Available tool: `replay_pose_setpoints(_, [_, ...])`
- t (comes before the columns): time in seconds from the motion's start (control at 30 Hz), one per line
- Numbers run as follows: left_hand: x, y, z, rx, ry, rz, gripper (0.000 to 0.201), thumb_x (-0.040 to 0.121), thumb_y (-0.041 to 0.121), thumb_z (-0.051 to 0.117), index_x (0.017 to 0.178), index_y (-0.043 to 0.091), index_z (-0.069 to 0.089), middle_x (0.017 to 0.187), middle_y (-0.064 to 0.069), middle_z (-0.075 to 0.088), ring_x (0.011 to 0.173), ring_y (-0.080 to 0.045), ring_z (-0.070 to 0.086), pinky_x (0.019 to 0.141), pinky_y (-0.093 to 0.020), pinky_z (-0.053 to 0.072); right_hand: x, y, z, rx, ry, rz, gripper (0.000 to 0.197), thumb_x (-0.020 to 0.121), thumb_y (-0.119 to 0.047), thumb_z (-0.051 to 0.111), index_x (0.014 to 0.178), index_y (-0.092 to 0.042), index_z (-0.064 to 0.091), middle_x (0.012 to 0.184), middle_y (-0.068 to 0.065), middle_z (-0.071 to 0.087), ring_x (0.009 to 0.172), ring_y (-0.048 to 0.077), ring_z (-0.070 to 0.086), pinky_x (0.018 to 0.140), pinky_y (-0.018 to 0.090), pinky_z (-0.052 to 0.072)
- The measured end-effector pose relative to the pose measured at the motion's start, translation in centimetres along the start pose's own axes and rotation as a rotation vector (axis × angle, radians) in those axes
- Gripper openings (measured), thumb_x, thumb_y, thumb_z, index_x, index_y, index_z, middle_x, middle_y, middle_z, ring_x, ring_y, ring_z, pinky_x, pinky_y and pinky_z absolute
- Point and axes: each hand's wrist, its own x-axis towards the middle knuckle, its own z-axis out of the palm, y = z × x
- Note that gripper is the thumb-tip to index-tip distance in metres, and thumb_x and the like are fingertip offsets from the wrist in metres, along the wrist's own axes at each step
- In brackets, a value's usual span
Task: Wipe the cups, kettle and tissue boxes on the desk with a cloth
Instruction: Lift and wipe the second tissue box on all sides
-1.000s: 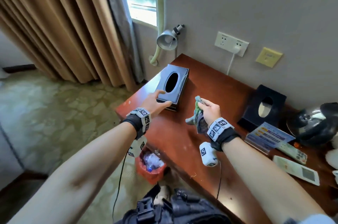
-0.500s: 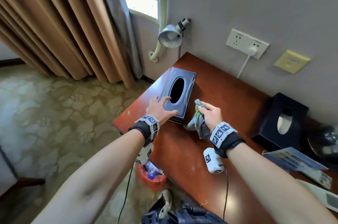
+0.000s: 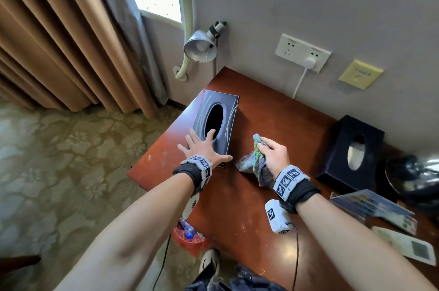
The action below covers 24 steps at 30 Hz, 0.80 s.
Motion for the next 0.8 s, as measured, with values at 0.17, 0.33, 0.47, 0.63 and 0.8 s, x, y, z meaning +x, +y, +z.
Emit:
replay_pose_setpoints(0.17, [0.1, 1.1, 0.5, 0.050, 0.005, -0.042, 0.090, 0.064, 0.068, 0.075, 0.139, 0.042, 0.033, 0.158, -0.021, -0.001, 0.144, -0.043, 0.004, 0.110, -0.059, 0.020, -1.5, 0.7, -2.1, 0.023, 0.042, 0.018, 0.030, 0.091, -0.009, 0.065, 0.120, -0.013, 0.070, 0.112, 0.002, 0.072, 0.104, 0.020, 0.067, 0.100, 0.037, 0.051])
replay_pose_setpoints(0.33, [-0.3, 1.3, 0.7, 0.099, 0.002, -0.020, 0.083, 0.063, 0.068, 0.074, 0.133, 0.040, 0.039, 0.152, -0.022, 0.008, 0.139, -0.043, 0.013, 0.107, -0.055, 0.026, -2.6, 2.0, -4.5, 0.034, 0.092, 0.050, 0.031, 0.089, -0.010, 0.067, 0.120, -0.013, 0.070, 0.113, 0.001, 0.072, 0.106, 0.019, 0.067, 0.102, 0.038, 0.050])
replay_pose_setpoints(0.47, [-2.6, 1.2, 1.6, 0.115, -0.046, 0.053, 0.082, 0.064, 0.065, 0.076, 0.134, 0.043, 0.038, 0.157, -0.020, 0.004, 0.144, -0.045, 0.007, 0.110, -0.060, 0.024, -4.3, 2.7, -6.2, 0.059, 0.154, 0.059, 0.026, 0.088, -0.016, 0.069, 0.113, -0.015, 0.073, 0.103, -0.006, 0.072, 0.103, 0.017, 0.067, 0.099, 0.033, 0.050])
replay_pose_setpoints(0.63, [-6.4, 0.5, 3.2, 0.248, -0.074, 0.184, 0.088, 0.062, 0.070, 0.074, 0.138, 0.048, 0.036, 0.158, -0.017, 0.005, 0.143, -0.041, 0.010, 0.110, -0.058, 0.027, -7.2, 3.0, -7.7, 0.077, 0.143, 0.105, 0.006, 0.083, -0.023, 0.072, 0.088, -0.024, 0.075, 0.091, -0.003, 0.075, 0.096, 0.022, 0.070, 0.094, 0.039, 0.054])
replay_pose_setpoints(0.8, [-10.8, -0.5, 4.8, 0.326, -0.109, 0.277, 0.088, 0.063, 0.068, 0.074, 0.139, 0.049, 0.033, 0.159, -0.017, 0.002, 0.144, -0.041, 0.005, 0.111, -0.058, 0.025, -10.7, 4.0, -8.8, 0.106, 0.126, 0.116, 0.002, 0.077, -0.026, 0.074, 0.077, -0.026, 0.076, 0.088, -0.001, 0.076, 0.094, 0.025, 0.071, 0.093, 0.044, 0.055])
